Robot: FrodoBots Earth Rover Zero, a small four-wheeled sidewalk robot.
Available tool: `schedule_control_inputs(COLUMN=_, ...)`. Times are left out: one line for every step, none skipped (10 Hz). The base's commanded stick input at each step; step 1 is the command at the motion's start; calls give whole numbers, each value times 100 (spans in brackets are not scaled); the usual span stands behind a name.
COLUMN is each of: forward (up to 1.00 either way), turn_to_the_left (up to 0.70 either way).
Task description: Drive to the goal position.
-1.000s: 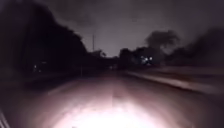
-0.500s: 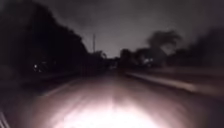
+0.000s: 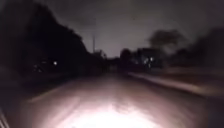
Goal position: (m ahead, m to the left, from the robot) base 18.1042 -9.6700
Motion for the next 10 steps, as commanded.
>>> schedule_control_inputs(forward=70, turn_to_the_left=0)
schedule_control_inputs(forward=70, turn_to_the_left=0)
schedule_control_inputs(forward=70, turn_to_the_left=0)
schedule_control_inputs(forward=70, turn_to_the_left=0)
schedule_control_inputs(forward=70, turn_to_the_left=0)
schedule_control_inputs(forward=70, turn_to_the_left=0)
schedule_control_inputs(forward=70, turn_to_the_left=0)
schedule_control_inputs(forward=70, turn_to_the_left=0)
schedule_control_inputs(forward=70, turn_to_the_left=0)
schedule_control_inputs(forward=70, turn_to_the_left=0)
